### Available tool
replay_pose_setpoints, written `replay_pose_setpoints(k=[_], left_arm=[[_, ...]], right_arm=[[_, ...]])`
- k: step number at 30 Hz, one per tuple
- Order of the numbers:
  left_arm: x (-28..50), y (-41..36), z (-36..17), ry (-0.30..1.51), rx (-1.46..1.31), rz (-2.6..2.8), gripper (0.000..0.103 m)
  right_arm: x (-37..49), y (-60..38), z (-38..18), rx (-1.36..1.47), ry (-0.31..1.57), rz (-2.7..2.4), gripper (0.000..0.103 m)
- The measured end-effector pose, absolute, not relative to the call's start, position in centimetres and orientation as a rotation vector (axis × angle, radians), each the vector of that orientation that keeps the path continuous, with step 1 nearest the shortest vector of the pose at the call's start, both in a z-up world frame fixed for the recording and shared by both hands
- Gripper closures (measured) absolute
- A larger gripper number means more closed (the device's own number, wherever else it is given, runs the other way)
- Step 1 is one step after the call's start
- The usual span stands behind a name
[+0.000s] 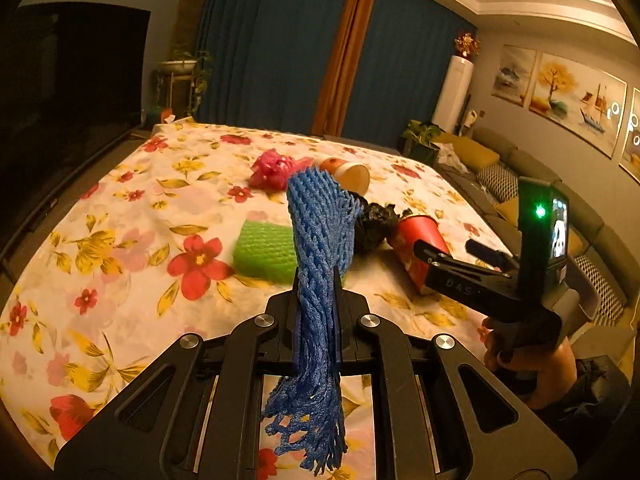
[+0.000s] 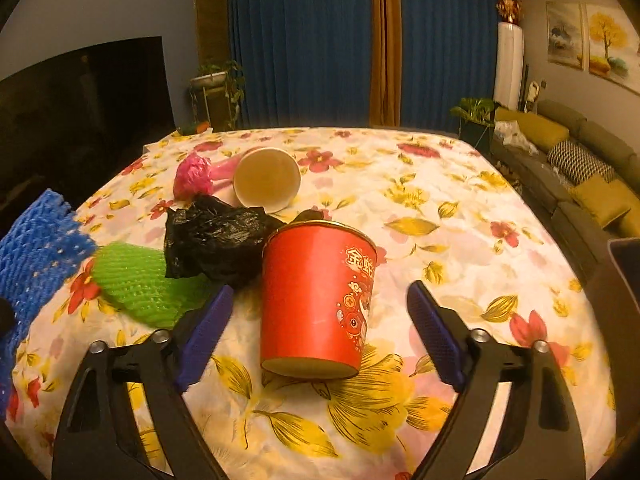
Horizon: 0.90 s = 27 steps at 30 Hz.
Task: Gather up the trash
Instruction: 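Grasp the red paper cup with the right tool while the left tool holds the blue net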
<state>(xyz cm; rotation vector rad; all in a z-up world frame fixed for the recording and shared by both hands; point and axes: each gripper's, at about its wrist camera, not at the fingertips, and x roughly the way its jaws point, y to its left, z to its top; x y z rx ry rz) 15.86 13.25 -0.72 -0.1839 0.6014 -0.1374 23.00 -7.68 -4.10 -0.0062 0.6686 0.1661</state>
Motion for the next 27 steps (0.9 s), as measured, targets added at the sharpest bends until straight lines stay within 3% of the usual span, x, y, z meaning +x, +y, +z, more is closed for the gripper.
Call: replay_pose_setpoints(k=[13, 27], left_arm=[[15.3, 14.8, -0.9, 0.589, -0.218, -0.136, 0.093], [15.0, 15.5, -1.2, 0.571, -0.231, -0.214, 0.093]], right_arm=[[24.3, -7.1, -5.3, -0.034, 0.758, 0.178, 0.044], [16.0, -11.1, -1.2, 0.050, 0.587, 0.088, 0.045]])
